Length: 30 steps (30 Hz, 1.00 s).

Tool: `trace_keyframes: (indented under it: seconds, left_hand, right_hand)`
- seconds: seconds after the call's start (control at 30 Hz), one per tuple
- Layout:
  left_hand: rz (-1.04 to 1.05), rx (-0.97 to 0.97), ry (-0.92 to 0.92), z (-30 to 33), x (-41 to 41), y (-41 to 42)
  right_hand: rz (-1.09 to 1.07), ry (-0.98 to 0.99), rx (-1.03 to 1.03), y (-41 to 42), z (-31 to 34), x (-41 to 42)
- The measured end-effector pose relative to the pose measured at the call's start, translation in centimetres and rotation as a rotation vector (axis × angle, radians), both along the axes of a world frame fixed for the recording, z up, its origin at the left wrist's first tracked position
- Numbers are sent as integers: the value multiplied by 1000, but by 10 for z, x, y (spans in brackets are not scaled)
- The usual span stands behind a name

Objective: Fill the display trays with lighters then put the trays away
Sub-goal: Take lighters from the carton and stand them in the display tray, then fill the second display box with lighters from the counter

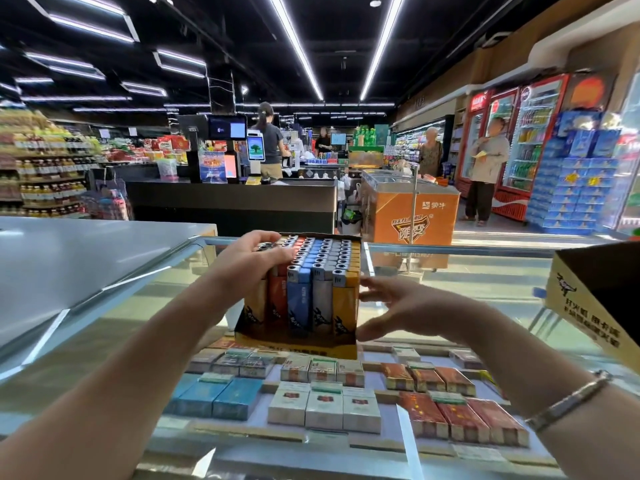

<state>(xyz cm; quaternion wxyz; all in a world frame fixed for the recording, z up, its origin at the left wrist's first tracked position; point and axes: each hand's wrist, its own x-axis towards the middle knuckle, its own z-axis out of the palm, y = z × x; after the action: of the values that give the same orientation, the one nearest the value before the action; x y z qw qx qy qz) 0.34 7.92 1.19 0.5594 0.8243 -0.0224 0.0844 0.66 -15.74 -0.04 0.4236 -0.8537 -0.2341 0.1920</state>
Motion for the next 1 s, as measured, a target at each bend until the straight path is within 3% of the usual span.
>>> trace_keyframes:
  seconds: [0.17, 0.4, 0.6, 0.67, 0.8, 1.0]
  left_hand:
    - [120, -61, 5, 4, 10, 21]
    - [303, 17, -33, -1, 14, 30]
    - [392, -49, -80, -3, 11, 32]
    - [470, -10, -201, -4, 8, 31]
    - [628, 256, -619, -2, -2, 17]
    - [354, 492, -945, 12, -18, -42]
  right_hand:
    - [29, 91, 198, 28, -12, 5]
    - [12, 43, 189, 71, -6, 13]
    - [16, 56, 198, 85, -3, 18]
    - [9, 60, 195, 83, -2, 18]
    - [-125, 24, 206, 71, 1, 15]
    - [-347, -252, 394, 21, 22, -6]
